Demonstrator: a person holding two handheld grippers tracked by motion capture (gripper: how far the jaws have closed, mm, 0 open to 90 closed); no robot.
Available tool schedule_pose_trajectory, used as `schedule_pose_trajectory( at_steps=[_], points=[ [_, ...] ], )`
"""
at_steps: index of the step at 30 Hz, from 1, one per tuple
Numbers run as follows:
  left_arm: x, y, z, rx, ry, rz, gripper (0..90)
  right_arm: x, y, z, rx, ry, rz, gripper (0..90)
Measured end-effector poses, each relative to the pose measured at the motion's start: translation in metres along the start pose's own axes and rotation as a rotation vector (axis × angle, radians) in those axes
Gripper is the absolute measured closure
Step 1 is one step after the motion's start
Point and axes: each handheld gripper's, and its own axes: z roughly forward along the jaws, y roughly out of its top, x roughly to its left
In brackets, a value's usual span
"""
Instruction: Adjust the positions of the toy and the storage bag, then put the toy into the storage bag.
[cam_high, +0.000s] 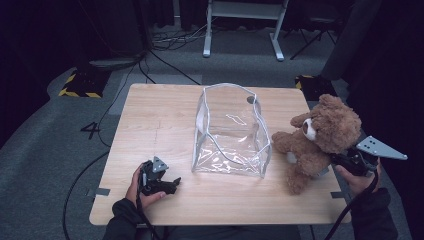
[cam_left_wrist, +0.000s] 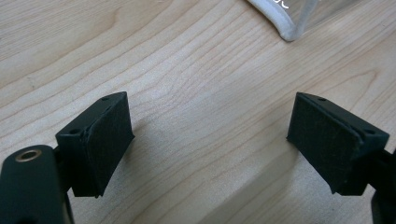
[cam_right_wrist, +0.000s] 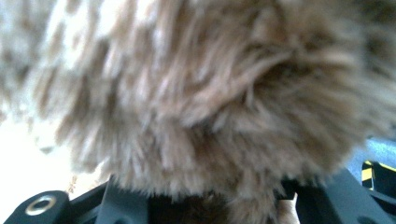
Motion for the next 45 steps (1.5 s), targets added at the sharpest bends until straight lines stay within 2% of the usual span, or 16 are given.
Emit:
schedule_pose_trajectory(
  at_steps=[6, 11, 15, 29, 45],
  points=[
    [0.000, 0.000, 0.000, 0.000, 0.000, 0.000, 13.5, -0.005, 0.023, 0.005, -0.031, 0.001, -0.013, 54.2],
    [0.000, 0.000, 0.000, 0.000, 0.000, 0.000, 13.5, -0.006, 0.050, 0.008, -0.047, -0.015, -0.063, 54.2],
    [0.000, 0.000, 0.000, -0.001, 0.000, 0.000, 13.4, -0.007, 0.064, 0.010, -0.065, -0.025, -0.081, 54.2],
    [0.000, 0.000, 0.000, 0.001, 0.001, 0.000, 13.3, -0.005, 0.086, 0.012, -0.080, -0.032, -0.086, 54.0],
    [0.000, 0.001, 0.000, 0.000, 0.001, 0.000, 13.3, -0.007, 0.126, 0.010, -0.134, -0.046, -0.105, 54.1]
  ],
)
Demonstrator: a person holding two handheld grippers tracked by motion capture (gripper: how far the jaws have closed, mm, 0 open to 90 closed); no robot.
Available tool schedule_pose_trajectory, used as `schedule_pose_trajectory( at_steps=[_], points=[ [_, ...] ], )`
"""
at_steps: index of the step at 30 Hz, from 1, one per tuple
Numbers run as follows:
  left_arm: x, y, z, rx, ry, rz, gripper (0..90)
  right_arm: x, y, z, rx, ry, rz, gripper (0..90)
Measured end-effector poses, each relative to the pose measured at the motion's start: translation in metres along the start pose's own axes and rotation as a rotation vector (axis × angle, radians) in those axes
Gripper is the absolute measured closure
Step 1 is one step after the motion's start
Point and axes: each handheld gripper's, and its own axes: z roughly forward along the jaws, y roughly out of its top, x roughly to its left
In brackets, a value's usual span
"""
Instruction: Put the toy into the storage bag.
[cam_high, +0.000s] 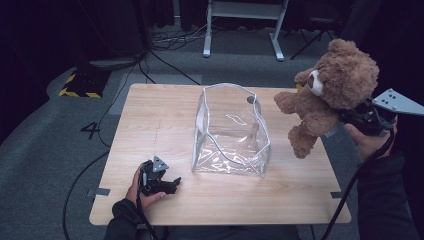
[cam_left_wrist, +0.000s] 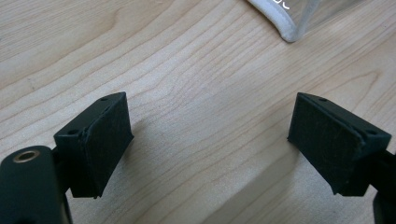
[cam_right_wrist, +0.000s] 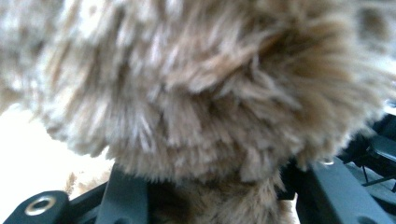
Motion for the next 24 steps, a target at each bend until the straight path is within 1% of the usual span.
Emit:
schedule_pose_trajectory(
  at_steps=[8, 11, 14, 17, 19, 24],
  points=[
    [0.000, 0.000, 0.000, 0.000, -0.001, 0.001, 13.3, 0.002, 0.023, 0.001, -0.015, -0.009, -0.019, 54.1],
    [0.000, 0.000, 0.000, 0.000, 0.000, 0.000, 13.3, 0.005, 0.029, 0.001, -0.027, -0.001, -0.022, 54.1],
    [0.000, 0.000, 0.000, 0.000, 0.000, 0.000, 13.3, 0.008, 0.033, 0.003, -0.039, 0.011, -0.010, 54.1],
    [0.000, 0.000, 0.000, 0.000, 0.000, 0.000, 13.3, 0.011, 0.035, 0.006, -0.041, 0.017, -0.011, 54.1],
    [0.000, 0.000, 0.000, -0.001, 0.000, 0.000, 13.2, 0.017, 0.039, 0.010, -0.042, 0.019, -0.018, 54.1],
    [0.000, 0.000, 0.000, -0.001, 0.000, 0.000, 13.1, 0.021, 0.046, 0.011, -0.054, 0.035, -0.016, 54.0]
  ],
)
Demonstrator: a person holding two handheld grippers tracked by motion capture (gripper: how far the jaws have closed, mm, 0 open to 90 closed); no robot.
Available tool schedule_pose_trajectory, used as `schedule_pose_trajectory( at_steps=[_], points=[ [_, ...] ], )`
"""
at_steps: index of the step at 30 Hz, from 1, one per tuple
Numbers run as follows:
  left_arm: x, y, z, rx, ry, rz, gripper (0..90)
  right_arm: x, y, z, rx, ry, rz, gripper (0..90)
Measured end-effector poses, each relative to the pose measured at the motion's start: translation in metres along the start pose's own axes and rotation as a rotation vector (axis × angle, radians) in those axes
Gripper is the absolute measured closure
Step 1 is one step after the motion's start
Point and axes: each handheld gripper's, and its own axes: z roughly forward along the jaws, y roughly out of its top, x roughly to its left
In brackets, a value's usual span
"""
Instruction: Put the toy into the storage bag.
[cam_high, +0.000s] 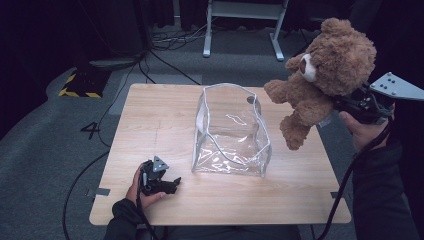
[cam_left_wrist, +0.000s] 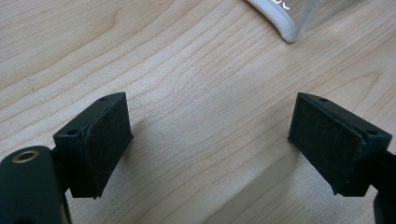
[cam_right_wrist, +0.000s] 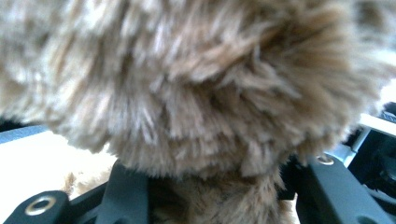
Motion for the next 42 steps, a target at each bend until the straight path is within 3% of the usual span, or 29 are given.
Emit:
schedule_pose_trajectory(
  at_steps=[11, 23, 35, 39, 42],
  points=[
    [0.000, 0.000, 0.000, 0.000, 0.001, 0.000, 13.1, 0.013, 0.021, 0.009, -0.022, 0.024, -0.020, 54.1],
    [0.000, 0.000, 0.000, 0.001, 0.002, 0.002, 13.1, 0.036, 0.035, 0.037, -0.030, 0.078, -0.013, 53.9],
    [0.000, 0.000, 0.000, 0.001, 0.002, 0.002, 13.1, 0.060, 0.034, 0.071, -0.015, 0.123, 0.023, 53.6],
    [0.000, 0.000, 0.000, 0.001, 0.002, 0.002, 13.1, 0.067, 0.032, 0.078, -0.006, 0.127, 0.020, 53.6],
    [0.000, 0.000, 0.000, 0.001, 0.002, 0.002, 13.1, 0.079, 0.029, 0.087, 0.010, 0.139, -0.010, 53.3]
  ],
)
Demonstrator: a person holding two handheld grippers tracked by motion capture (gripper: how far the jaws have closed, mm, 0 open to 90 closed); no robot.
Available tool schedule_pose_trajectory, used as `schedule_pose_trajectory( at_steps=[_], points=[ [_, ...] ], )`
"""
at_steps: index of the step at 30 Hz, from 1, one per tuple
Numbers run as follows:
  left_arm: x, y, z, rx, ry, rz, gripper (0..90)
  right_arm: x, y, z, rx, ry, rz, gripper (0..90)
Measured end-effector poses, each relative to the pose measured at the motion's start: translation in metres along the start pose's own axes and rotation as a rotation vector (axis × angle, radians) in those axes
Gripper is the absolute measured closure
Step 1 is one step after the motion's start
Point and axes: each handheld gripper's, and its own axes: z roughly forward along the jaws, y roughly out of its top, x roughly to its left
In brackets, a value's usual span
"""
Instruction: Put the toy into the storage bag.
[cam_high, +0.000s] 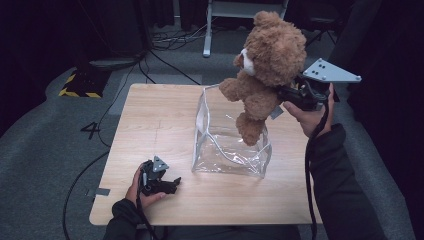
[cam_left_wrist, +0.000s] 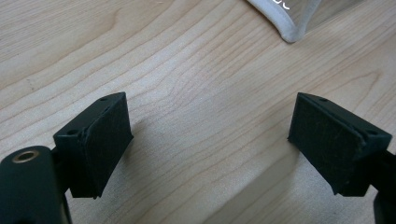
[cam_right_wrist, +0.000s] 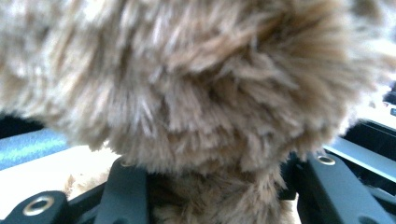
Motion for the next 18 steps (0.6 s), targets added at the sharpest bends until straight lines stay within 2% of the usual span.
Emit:
schedule_pose_trajectory(
  at_steps=[7, 18],
  points=[
    [0.000, 0.000, 0.000, 0.000, -0.001, 0.000, 13.1, 0.016, -0.009, 0.016, 0.034, 0.039, -0.018, 52.8],
    [0.000, 0.000, 0.000, 0.000, 0.000, 0.000, 13.1, 0.026, -0.023, 0.030, 0.061, 0.062, -0.009, 52.4]
  ],
)
